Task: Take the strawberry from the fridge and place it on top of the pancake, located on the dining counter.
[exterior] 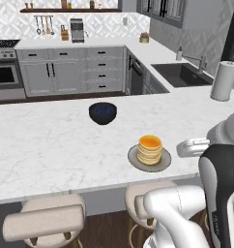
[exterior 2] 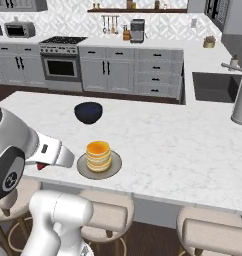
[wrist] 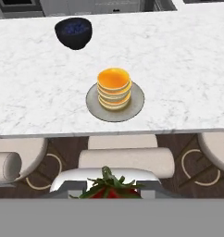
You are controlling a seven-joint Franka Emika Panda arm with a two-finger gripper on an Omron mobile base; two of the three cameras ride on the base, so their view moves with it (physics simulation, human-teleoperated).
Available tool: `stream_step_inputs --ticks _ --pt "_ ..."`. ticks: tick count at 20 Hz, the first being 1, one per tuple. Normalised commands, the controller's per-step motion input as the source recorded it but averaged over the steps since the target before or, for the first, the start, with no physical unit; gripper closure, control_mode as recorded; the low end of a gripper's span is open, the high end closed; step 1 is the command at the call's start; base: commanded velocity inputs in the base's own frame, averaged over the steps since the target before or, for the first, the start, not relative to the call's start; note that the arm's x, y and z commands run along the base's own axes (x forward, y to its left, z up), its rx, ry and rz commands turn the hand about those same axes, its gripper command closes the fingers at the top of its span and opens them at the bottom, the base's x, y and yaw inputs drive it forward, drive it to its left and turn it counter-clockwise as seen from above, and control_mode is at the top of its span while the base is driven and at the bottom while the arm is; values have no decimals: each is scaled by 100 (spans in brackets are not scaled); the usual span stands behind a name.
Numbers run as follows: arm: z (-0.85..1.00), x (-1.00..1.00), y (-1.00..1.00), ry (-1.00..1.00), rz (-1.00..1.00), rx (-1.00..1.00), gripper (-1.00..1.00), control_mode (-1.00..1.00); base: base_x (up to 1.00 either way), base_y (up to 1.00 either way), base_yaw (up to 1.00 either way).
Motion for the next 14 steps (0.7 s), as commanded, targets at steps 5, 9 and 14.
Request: stream_step_inputs --ticks 5,9,14 --pt "0 0 0 0 0 0 100 100 42 -2 0" --pt "0 0 0 0 0 0 100 100 42 0 0" --pt "3 60 0 4 0 -4 100 -100 32 0 0"
